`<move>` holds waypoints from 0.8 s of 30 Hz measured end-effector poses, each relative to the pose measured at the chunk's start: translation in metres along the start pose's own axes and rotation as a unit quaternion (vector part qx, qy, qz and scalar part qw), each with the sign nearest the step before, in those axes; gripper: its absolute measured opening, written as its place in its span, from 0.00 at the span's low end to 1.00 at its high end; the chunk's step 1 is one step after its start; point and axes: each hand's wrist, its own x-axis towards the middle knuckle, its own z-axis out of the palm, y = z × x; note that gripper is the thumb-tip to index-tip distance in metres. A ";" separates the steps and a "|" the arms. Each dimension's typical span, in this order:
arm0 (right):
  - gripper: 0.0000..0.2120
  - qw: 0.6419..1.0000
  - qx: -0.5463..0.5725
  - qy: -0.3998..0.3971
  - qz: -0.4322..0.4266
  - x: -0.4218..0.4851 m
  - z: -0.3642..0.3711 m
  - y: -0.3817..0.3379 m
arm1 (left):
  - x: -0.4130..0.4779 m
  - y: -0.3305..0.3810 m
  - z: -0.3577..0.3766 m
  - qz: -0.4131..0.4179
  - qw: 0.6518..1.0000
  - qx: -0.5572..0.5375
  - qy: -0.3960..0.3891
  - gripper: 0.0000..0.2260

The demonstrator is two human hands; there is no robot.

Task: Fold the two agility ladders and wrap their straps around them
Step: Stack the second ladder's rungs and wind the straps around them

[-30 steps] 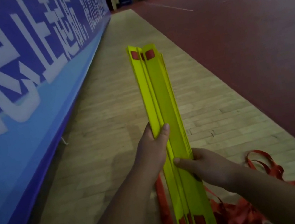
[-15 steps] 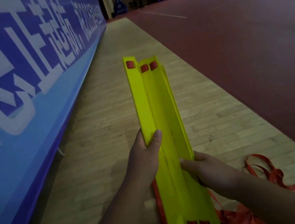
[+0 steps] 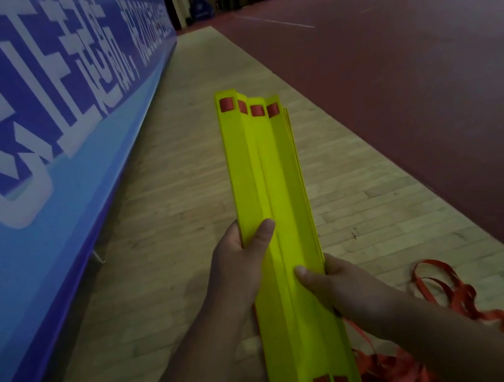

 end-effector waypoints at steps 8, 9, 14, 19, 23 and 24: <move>0.21 0.999 0.030 -0.020 0.004 -0.003 0.002 0.000 | 0.001 -0.004 0.007 0.042 0.998 0.034 0.018 0.29; 0.22 0.999 0.034 -0.026 0.002 -0.005 0.003 -0.002 | 0.000 -0.004 0.009 0.040 0.999 0.032 0.016 0.25; 0.27 0.998 0.024 -0.057 -0.029 -0.011 0.008 -0.009 | -0.002 -0.001 0.020 0.029 0.998 0.049 0.008 0.15; 0.24 0.997 0.005 -0.045 -0.058 -0.009 0.010 -0.008 | -0.005 0.010 0.023 -0.003 0.999 0.045 0.018 0.23; 0.23 0.997 0.010 -0.034 -0.063 -0.005 0.008 -0.007 | -0.002 0.009 0.019 -0.025 1.000 0.006 -0.006 0.21; 0.22 0.997 0.011 -0.031 -0.064 -0.005 0.007 -0.006 | -0.002 0.007 0.017 -0.023 1.000 0.005 -0.013 0.19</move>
